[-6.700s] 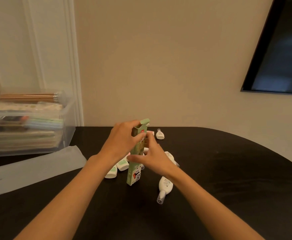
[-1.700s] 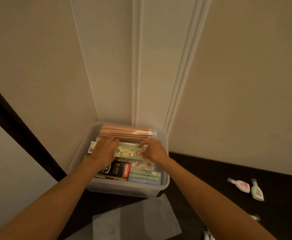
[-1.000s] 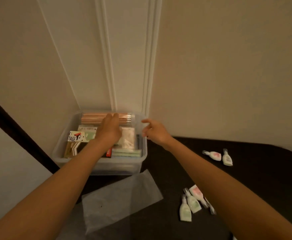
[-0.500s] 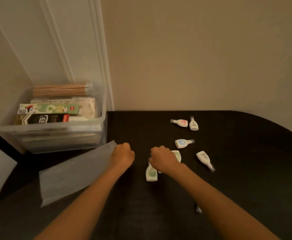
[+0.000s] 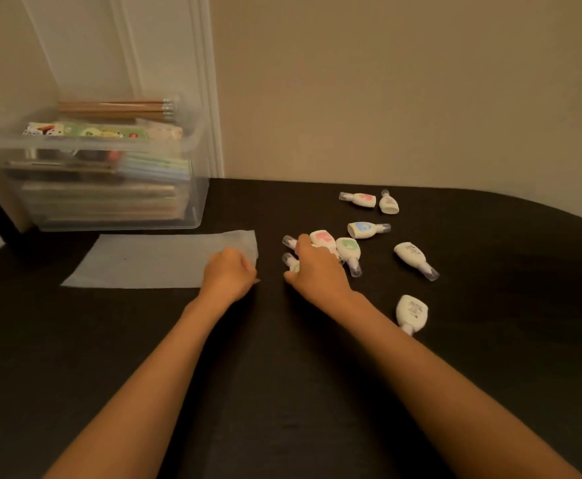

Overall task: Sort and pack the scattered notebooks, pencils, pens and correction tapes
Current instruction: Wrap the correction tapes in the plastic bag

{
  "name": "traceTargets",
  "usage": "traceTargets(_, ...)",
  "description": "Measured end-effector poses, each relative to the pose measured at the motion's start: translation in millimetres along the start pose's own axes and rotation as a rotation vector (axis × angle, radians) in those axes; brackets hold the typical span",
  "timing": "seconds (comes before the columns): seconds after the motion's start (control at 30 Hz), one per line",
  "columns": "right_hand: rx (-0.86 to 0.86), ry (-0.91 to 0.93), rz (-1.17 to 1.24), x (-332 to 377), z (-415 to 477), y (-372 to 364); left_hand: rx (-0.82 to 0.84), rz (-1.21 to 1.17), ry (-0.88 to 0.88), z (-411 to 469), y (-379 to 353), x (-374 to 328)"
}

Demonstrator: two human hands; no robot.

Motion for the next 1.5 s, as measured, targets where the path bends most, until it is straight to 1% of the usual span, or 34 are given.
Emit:
traceTargets(0.07, 0.031, -0.046, 0.166, -10.6, -10.6, 4.4, 0.067, -0.157, 0.009, -15.3, -5.6, -6.2)
traceTargets(0.17, 0.096, -0.203, 0.359, -32.1, -23.0, 17.4, 0.195, -0.309, 0.018, -35.4, -11.3, -23.4)
traceTargets(0.27, 0.169, -0.311, 0.616, -48.0, -33.7, 27.7, 0.368, -0.322, -0.001, -51.2, -15.1, -38.7)
traceTargets(0.33, 0.187, -0.311, 0.71, -54.3, -38.9, 31.5, 0.469, -0.305, -0.022, -57.9, -16.0, -44.3)
traceTargets(0.4, 0.183, -0.296, 0.764, -58.1, -44.1, 32.9, 0.505, -0.235, -0.031, -61.3, -15.9, -47.2)
traceTargets(0.5, 0.161, -0.277, 0.84, -63.6, -48.8, 30.4, 0.486, -0.138, -0.068, -60.0, -18.6, -52.1)
traceTargets(0.57, 0.147, -0.279, 0.889, -67.4, -49.5, 27.3, 0.465, -0.127, -0.09, -57.3, -20.2, -54.0)
traceTargets(0.67, 0.159, -0.25, 0.934, -69.9, -47.7, 24.8, 0.451, -0.203, -0.098, -54.2, -20.9, -52.1)
traceTargets(0.8, 0.134, -0.18, 0.828, -69.7, -43.4, 25.1, 0.46, -0.307, -0.121, -52.2, -21.3, -45.5)
traceTargets(0.93, 0.091, -0.287, 0.963, -78.2, -37.7, 32.1, 0.519, -0.279, -0.158, -52.8, -19.4, -45.8)
traceTargets(1.03, 0.124, -0.327, 1.021, -80.5, -35.7, 34.6, 0.512, -0.21, -0.2, -52.2, -16.1, -47.4)
traceTargets(1.17, 0.174, -0.341, 1.122, -80.5, -35.3, 41.0, 0.394, -0.141, -0.243, -46.8, -17.5, -49.2)
traceTargets(1.23, 0.211, -0.317, 1.171, -79.8, -36.1, 45.0, 0.351, -0.124, -0.251, -46.0, -19.4, -49.7)
traceTargets(1.27, 0.235, -0.303, 1.157, -78.8, -36.7, 45.8, 0.34, -0.115, -0.262, -46.4, -19.9, -50.5)
traceTargets(1.4, 0.332, -0.243, 0.95, -72.1, -43.2, 39.1, 0.322, -0.129, -0.342, -54.1, -22.2, -55.3)
traceTargets(1.5, 0.37, -0.222, 1.046, -68.9, -45.6, 32.3, 0.292, -0.135, -0.393, -58.2, -21.6, -58.7)
Point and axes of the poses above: each hand's wrist, its own z-axis towards the middle knuckle, its own y-axis out of the back of the hand, x = y × z, the point moved 4 cm from there along z, towards the middle knuckle, and after that the axes turned 8 degrees about -y, right-handed, at the moved point
